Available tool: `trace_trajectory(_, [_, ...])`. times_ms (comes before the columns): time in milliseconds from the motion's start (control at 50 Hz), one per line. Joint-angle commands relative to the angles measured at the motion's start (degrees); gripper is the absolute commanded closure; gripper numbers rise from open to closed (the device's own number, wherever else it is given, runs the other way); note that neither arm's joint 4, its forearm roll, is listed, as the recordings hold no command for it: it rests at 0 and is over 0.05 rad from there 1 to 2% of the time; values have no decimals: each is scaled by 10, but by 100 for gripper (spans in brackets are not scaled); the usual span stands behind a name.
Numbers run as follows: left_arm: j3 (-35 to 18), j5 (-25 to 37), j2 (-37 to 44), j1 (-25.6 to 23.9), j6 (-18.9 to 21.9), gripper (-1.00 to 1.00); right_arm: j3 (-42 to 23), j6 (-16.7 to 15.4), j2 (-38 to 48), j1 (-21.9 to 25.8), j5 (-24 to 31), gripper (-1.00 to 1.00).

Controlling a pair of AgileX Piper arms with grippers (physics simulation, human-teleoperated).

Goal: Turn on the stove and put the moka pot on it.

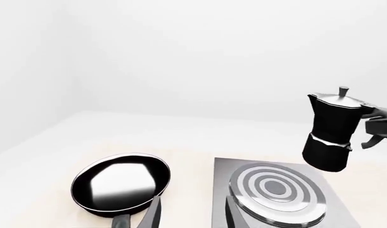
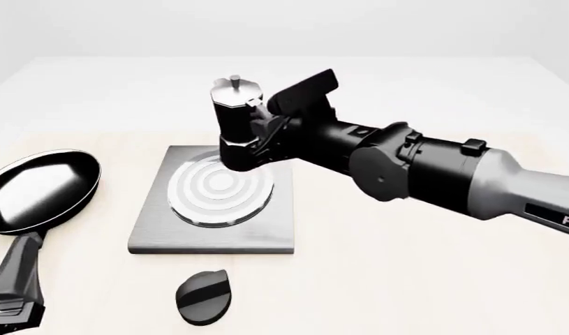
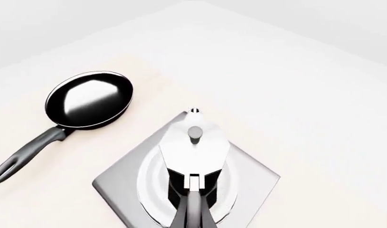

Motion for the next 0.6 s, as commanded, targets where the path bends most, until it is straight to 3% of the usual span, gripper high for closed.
trace_trajectory(20, [1,-2,2,3,-2,-100,-32,5,44,4,-27,100])
trace_trajectory(600, [4,-22,24,9,-13,-100,-127,12,176,3,-45,100])
